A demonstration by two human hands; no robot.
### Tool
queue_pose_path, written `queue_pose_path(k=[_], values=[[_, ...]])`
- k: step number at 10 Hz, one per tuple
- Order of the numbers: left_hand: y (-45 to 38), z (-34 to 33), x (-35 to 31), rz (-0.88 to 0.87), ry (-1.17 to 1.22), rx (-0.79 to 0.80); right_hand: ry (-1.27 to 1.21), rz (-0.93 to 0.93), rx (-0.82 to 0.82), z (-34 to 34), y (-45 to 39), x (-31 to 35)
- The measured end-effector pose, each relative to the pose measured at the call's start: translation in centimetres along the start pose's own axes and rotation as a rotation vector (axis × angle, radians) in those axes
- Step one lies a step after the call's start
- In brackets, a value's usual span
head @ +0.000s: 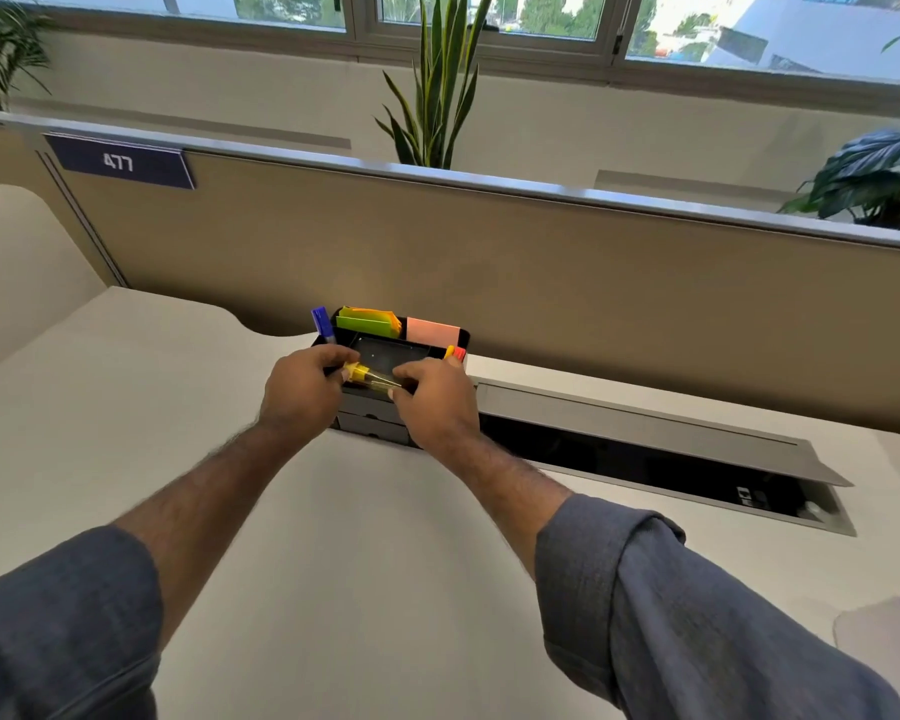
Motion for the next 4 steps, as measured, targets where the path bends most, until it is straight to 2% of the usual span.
queue_pose_path(k=[2, 4], values=[[1.0, -0.1, -0.8, -0.061, -0.052, 0.067, 0.108, 0.066, 0.054, 0.1, 0.7, 1.1], [2.2, 1.4, -4.4, -0.185, -0.148, 0.042, 0.168, 0.154, -0.007, 3.3, 2.0, 2.2]])
Point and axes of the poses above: each hand's wrist, its own y-axis away from the middle knuckle, its own z-axis out of the back of the hand, x = y × z, the point moved 10 cm from there along -y, towards the middle knuckle, and after that the axes turned 3 degrees about -y, right-handed, at the moved point
